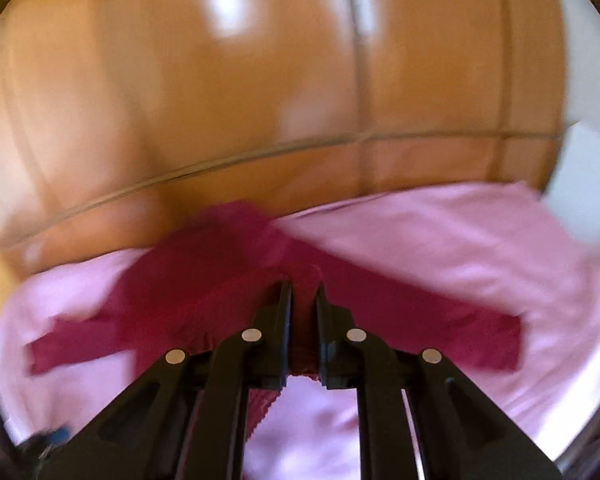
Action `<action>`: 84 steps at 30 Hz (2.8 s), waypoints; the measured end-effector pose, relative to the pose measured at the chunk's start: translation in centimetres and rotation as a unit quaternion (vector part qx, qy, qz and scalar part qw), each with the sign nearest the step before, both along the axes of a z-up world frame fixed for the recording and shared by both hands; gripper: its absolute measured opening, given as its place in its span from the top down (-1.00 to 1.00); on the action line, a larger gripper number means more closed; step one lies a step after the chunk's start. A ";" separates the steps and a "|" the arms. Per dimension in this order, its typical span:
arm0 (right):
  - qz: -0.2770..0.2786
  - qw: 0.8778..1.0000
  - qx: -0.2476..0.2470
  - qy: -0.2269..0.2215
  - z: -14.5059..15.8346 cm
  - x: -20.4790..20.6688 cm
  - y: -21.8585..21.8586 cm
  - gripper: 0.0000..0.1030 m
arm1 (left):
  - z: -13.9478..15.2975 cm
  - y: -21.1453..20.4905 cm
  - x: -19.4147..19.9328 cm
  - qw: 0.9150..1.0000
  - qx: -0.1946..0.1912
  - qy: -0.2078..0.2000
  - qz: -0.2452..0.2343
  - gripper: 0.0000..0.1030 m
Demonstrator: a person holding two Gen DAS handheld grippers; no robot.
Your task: Fold small clothes
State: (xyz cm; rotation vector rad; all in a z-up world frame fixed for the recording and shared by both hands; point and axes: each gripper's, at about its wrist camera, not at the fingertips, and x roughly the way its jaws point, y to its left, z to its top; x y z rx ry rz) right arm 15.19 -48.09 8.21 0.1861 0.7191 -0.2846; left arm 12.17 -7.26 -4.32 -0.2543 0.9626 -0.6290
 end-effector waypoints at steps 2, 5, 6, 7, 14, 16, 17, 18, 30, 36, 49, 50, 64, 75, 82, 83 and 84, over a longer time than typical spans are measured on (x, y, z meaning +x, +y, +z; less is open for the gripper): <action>-0.036 0.999 -0.041 0.006 -0.1 0.9 -2.1 0.82 | -0.5 -2.8 -0.2 1.000 0.002 0.005 -0.029 -0.22; -0.076 0.994 -0.077 0.029 -1.2 2.9 -4.6 0.82 | -1.1 -6.5 0.0 0.998 0.003 0.017 -0.061 -0.22; -0.083 0.992 -0.086 0.038 -1.7 3.4 -5.1 0.82 | -1.4 -7.7 0.3 0.997 -0.001 0.026 -0.066 -0.22; -0.087 0.991 -0.091 0.045 -2.1 3.8 -5.8 0.82 | -1.6 -8.4 0.7 0.997 -0.005 0.033 -0.067 -0.22; -0.093 0.988 -0.088 0.087 -6.2 5.2 -9.5 0.82 | -1.6 -12.8 4.3 0.992 -0.059 0.087 -0.066 -0.22; -0.084 0.989 -0.086 0.088 -6.7 4.4 -9.8 0.82 | -1.3 -13.2 4.6 0.991 -0.064 0.095 -0.065 -0.22; -0.080 0.989 -0.084 0.089 -7.0 4.2 -9.7 0.82 | -1.5 -14.2 5.2 0.991 -0.059 0.100 -0.063 -0.22; -0.077 0.990 -0.082 0.089 -7.0 4.1 -9.8 0.82 | -1.9 -14.8 5.8 0.991 -0.053 0.104 -0.060 -0.15; -0.027 0.996 -0.053 0.069 -4.4 0.5 -8.4 0.82 | 0.1 -11.9 6.6 0.993 -0.061 0.082 -0.052 0.82; 0.082 0.992 -0.042 0.081 -3.0 -4.3 -3.4 0.82 | 5.3 -1.5 3.4 0.997 -0.053 0.018 -0.047 0.83; 0.340 0.907 0.053 0.241 -10.8 -18.8 12.6 0.82 | 2.7 10.1 -5.0 0.999 0.038 0.022 0.008 0.84; 0.345 0.904 0.053 0.247 -11.1 -19.0 12.9 0.82 | 2.4 10.5 -5.1 0.999 0.043 0.027 0.015 0.83; 0.258 0.944 0.065 0.195 -7.6 -13.7 9.0 -0.48 | 1.1 25.5 1.3 0.940 -0.055 0.082 0.326 0.06; 0.237 0.948 0.093 0.191 -10.5 -8.7 12.4 -0.52 | -0.2 31.5 9.5 0.901 -0.074 0.093 0.418 -0.46; 0.248 0.946 0.075 0.192 -11.1 -7.4 13.9 -0.52 | -0.7 27.1 14.5 0.929 0.035 0.072 0.361 1.00; 0.246 0.947 0.074 0.191 -11.0 -7.2 13.7 -0.52 | -0.3 27.3 14.7 0.928 0.045 0.059 0.366 1.00; 0.244 0.949 0.072 0.189 -11.0 -7.0 13.6 -0.52 | 0.6 28.3 14.6 0.920 0.058 0.040 0.385 1.00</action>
